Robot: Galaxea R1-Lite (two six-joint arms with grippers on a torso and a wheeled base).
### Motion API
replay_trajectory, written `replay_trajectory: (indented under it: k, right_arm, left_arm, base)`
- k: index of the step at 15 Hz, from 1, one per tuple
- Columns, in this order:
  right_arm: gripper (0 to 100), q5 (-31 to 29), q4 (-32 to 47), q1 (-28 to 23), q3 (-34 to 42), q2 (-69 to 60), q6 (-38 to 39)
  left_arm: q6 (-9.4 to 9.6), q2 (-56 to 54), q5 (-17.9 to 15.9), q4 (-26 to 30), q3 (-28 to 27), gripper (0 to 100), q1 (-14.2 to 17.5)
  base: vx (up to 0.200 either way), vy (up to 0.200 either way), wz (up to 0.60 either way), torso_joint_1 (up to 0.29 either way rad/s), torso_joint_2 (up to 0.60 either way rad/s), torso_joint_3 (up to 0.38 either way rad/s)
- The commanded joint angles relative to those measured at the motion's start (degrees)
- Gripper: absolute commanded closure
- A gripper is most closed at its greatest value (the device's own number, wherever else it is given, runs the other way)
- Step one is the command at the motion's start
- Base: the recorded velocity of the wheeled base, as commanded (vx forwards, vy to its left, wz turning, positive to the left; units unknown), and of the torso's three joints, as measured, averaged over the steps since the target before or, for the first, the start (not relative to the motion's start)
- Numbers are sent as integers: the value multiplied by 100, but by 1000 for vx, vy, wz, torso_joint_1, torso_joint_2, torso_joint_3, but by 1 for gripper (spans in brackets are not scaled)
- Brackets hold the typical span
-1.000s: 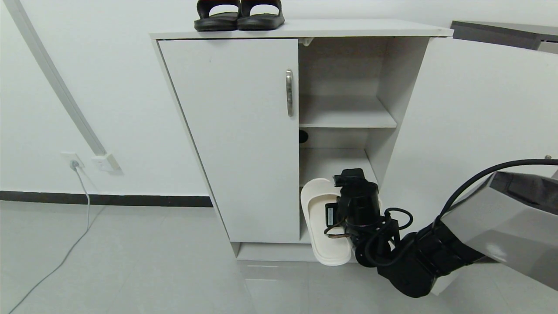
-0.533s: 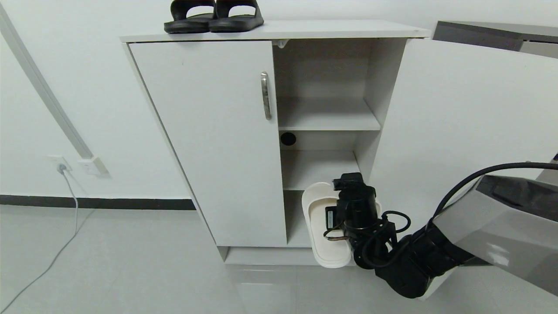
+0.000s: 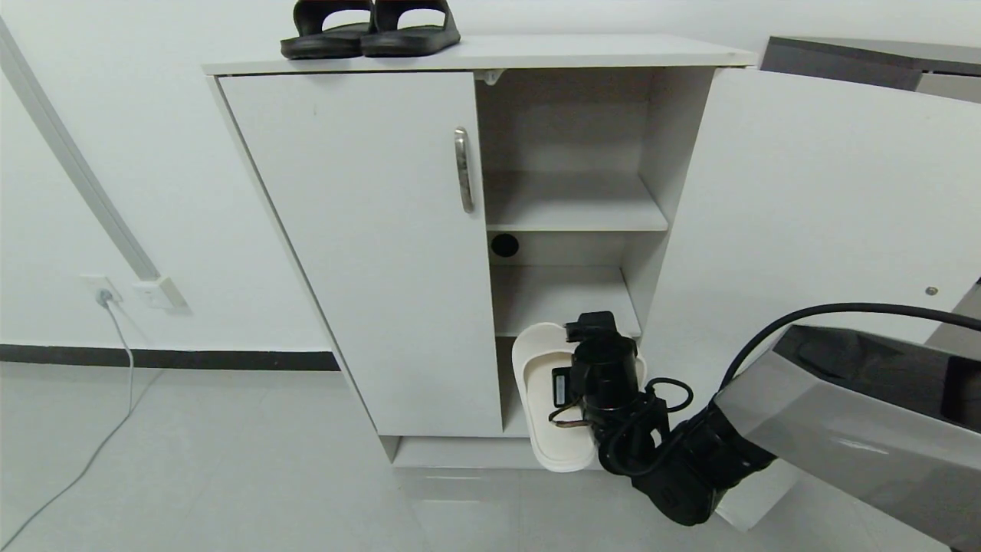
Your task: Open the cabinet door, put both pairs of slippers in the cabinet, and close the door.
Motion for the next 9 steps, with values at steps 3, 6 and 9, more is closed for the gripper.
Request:
replay_trajectory:
  k: [3, 6, 9]
  right_arm:
    - [100, -18, -9, 9, -224, 188, -34]
    - [100, -27, 0, -9, -374, 197, -95]
    - [100, -35, -18, -44, -629, 258, -280]
  left_arm:
    - [-1, 9, 5, 0, 1, 100, -1]
    - [8, 9, -3, 0, 10, 100, -1]
    - [8, 9, -3, 0, 10, 100, -1]
  base:
    - [0, 0, 0, 0, 0, 0]
    - [0, 0, 0, 1, 2, -33]
    - [0, 0, 0, 4, 5, -167]
